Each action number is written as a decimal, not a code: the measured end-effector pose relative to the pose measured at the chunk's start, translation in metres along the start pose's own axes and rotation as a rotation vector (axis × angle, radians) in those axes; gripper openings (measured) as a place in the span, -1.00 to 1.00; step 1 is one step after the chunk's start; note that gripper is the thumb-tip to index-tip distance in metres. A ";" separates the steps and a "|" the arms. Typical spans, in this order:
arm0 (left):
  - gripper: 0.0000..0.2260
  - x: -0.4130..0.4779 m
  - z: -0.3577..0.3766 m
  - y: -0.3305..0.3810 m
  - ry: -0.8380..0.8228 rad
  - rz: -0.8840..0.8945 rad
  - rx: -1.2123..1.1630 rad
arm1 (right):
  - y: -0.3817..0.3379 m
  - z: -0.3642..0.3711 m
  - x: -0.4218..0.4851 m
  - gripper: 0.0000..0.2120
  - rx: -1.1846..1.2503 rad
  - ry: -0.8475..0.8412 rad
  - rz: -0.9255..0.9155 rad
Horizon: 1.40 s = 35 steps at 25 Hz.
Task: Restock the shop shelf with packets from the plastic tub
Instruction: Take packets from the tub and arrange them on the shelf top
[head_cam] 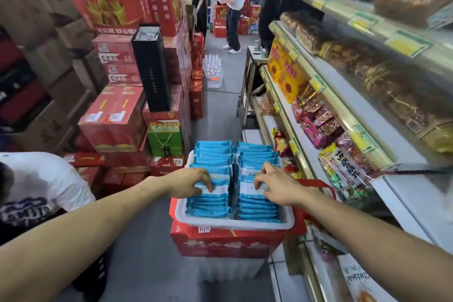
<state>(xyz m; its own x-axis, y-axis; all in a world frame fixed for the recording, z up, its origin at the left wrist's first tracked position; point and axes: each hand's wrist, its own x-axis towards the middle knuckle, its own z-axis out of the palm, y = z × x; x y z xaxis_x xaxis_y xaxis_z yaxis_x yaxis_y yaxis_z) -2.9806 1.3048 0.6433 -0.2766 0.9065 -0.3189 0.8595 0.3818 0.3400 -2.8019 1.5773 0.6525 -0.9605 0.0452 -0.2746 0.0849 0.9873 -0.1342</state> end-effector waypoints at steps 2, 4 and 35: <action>-0.67 0.001 0.006 0.000 0.010 0.015 0.006 | 0.001 0.002 -0.003 -0.74 0.005 -0.005 -0.020; -0.66 0.003 0.006 0.000 0.051 0.038 0.010 | 0.000 0.003 -0.006 -0.68 -0.014 0.005 -0.043; -0.64 0.247 -0.389 0.496 0.349 0.961 -0.025 | 0.286 -0.361 -0.445 -0.60 -0.034 0.614 0.760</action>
<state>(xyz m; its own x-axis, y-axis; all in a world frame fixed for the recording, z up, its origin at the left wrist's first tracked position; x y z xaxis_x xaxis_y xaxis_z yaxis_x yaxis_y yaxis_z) -2.7899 1.7884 1.0769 0.4120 0.8315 0.3726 0.7757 -0.5346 0.3353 -2.4464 1.8945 1.0800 -0.6246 0.7333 0.2686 0.7401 0.6656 -0.0961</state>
